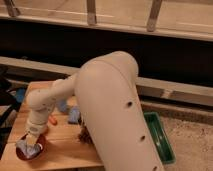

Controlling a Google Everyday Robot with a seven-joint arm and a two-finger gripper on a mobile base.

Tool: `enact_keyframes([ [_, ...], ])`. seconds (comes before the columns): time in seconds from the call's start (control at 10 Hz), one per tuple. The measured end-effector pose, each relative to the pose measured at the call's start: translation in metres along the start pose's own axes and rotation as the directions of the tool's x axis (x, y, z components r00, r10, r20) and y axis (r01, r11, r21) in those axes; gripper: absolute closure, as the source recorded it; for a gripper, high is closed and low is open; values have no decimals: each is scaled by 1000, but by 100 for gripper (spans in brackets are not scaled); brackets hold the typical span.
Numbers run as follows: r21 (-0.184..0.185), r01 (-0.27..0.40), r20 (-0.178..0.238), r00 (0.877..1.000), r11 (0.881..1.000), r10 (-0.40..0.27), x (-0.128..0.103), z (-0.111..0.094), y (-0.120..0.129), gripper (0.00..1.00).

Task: Wipe red bowl with towel

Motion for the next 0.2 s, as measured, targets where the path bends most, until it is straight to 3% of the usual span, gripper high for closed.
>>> enact_keyframes([
  [0.2,18,-8,1,1000,1000,8,27,-13,9,100],
])
